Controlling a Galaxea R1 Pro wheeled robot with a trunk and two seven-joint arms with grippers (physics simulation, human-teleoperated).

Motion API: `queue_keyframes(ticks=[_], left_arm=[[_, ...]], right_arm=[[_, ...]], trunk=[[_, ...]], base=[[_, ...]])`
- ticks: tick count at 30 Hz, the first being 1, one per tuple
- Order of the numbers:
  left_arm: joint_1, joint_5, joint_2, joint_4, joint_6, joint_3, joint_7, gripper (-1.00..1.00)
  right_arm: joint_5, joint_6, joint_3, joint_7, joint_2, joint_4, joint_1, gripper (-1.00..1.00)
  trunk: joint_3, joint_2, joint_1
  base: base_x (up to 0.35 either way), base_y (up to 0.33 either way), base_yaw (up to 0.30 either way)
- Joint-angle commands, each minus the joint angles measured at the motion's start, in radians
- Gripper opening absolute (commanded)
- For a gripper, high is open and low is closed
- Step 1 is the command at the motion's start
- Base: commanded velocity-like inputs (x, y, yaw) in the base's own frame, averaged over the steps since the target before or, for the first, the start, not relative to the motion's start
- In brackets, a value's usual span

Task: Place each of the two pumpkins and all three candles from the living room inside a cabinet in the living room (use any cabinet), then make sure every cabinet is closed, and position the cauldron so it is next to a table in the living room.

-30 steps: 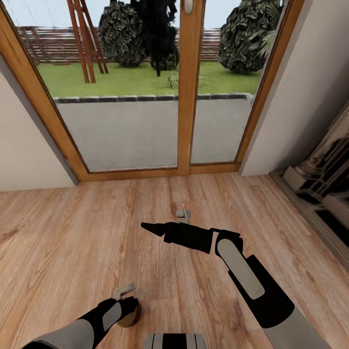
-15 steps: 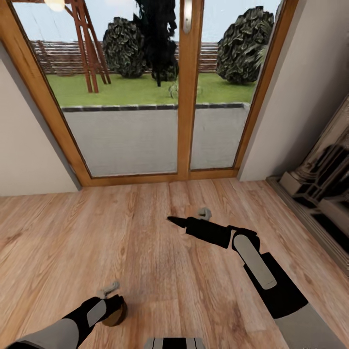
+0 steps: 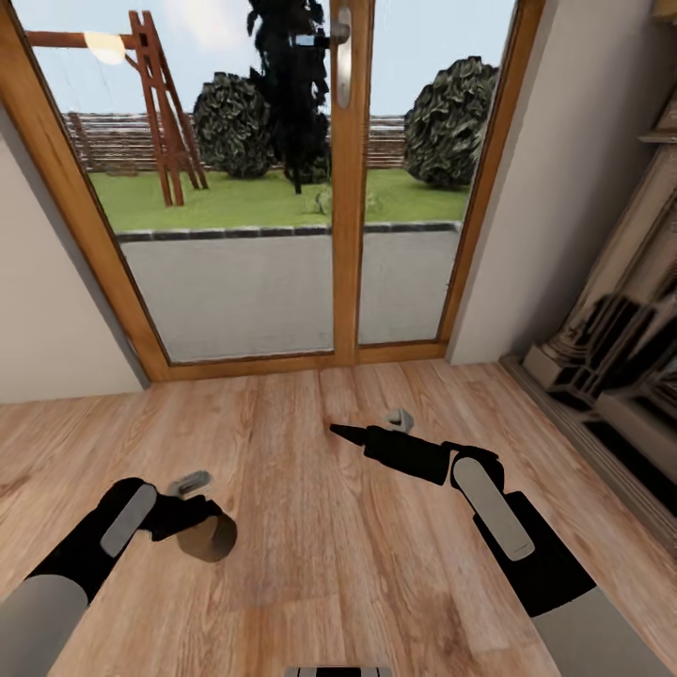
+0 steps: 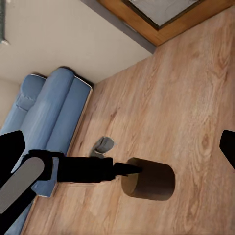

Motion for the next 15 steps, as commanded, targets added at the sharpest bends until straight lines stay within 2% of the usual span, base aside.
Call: queue_keyframes(ticks=[1,3,6,10,15], left_arm=[[0.003,0.006,0.004,-0.012,0.019,0.011,0.01,-1.0],[0.012,0.001,0.008,-0.024,0.038,0.029,0.011,-1.0],[0.018,-0.002,0.01,-0.028,0.047,0.036,0.012,-1.0],[0.02,-0.001,0.008,-0.029,0.049,0.037,0.012,-1.0],[0.02,0.006,0.003,-0.029,0.049,0.037,0.011,-1.0]], right_arm=[[0.003,0.002,0.001,0.003,-0.001,0.0,-0.001,1.0],[0.004,0.002,0.002,0.003,0.0,0.001,-0.001,1.0],[0.004,0.002,0.002,0.003,0.001,0.001,-0.001,1.0],[0.005,0.002,0.002,0.002,0.0,0.001,-0.001,1.0],[0.005,0.002,0.002,0.001,0.001,0.0,-0.001,1.0]], trunk=[[0.003,0.0,-0.001],[0.011,0.0,-0.002],[0.023,0.001,-0.003],[0.039,0.002,-0.005],[0.059,0.003,-0.007]], base=[[-0.234,0.0,-0.011],[-0.297,0.0,-0.005],[-0.161,0.0,-0.026],[-0.228,0.0,-0.178],[-0.051,0.0,-0.034]])
